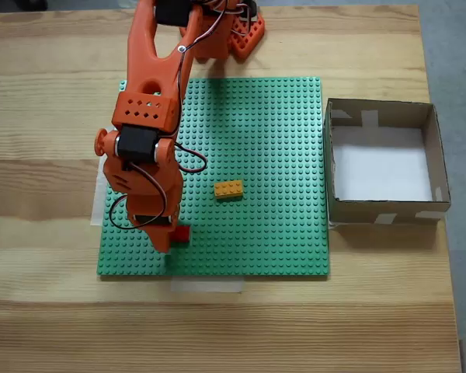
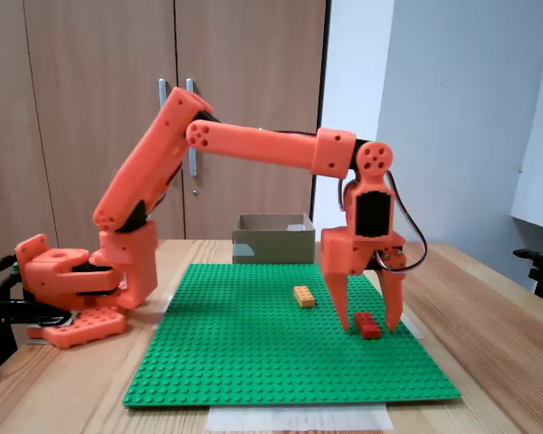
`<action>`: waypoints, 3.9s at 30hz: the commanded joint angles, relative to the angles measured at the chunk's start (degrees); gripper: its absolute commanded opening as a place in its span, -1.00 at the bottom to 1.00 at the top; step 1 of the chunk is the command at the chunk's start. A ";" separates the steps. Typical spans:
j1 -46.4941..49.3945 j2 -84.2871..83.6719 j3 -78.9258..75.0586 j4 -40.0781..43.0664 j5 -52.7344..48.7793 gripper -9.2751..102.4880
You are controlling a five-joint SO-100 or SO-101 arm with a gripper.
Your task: Pick the red lego block and put it in the box.
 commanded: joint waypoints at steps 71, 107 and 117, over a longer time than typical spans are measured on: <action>1.85 0.88 2.11 -9.23 -0.62 -0.77; 1.76 10.81 6.15 -9.49 -0.09 -0.85; 0.88 16.79 8.00 -8.44 0.09 -0.84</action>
